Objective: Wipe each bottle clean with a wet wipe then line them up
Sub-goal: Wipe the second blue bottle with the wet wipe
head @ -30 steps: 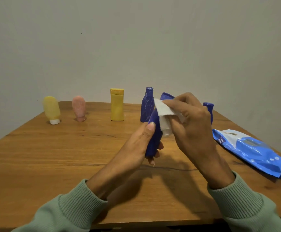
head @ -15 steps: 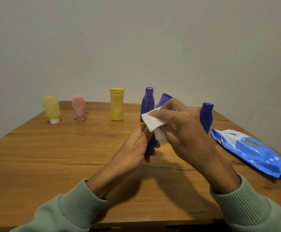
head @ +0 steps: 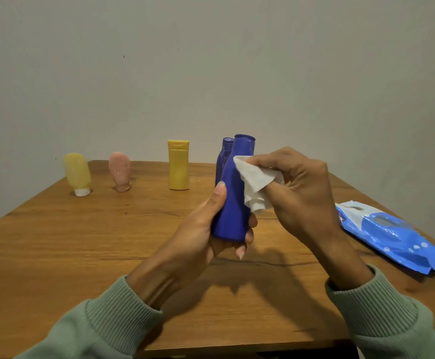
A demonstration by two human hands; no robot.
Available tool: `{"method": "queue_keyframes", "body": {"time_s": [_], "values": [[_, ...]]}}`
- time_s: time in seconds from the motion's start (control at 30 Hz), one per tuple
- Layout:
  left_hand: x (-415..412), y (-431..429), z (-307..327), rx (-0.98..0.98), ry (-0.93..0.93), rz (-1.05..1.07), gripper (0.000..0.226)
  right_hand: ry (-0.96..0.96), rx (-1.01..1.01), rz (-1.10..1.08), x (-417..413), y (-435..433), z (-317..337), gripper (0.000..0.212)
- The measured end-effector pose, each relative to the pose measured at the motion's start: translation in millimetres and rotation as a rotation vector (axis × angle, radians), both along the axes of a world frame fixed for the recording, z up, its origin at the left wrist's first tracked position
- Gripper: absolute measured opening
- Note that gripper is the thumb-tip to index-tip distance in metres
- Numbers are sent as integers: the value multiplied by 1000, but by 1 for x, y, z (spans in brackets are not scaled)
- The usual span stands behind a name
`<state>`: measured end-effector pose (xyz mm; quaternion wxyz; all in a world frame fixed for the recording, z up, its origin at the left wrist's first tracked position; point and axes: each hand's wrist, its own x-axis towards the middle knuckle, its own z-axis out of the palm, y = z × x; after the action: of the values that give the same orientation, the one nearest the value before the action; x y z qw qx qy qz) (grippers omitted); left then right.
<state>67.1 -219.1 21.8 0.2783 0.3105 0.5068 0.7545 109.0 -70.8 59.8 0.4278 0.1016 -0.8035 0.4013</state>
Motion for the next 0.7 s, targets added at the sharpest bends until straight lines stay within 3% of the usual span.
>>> {"method": "queue_keyframes", "body": {"time_s": [0.2, 0.37, 0.7], "values": [[-5, -3, 1, 32, -52, -126, 54, 24, -247, 22, -1, -3, 1, 20], [-2, 0, 2, 169, -168, -88, 49, -192, -248, 184, 0, -3, -2, 17], [-6, -4, -5, -12, -135, -295, 57, 39, -432, 50, 1, 3, 7, 21]]}}
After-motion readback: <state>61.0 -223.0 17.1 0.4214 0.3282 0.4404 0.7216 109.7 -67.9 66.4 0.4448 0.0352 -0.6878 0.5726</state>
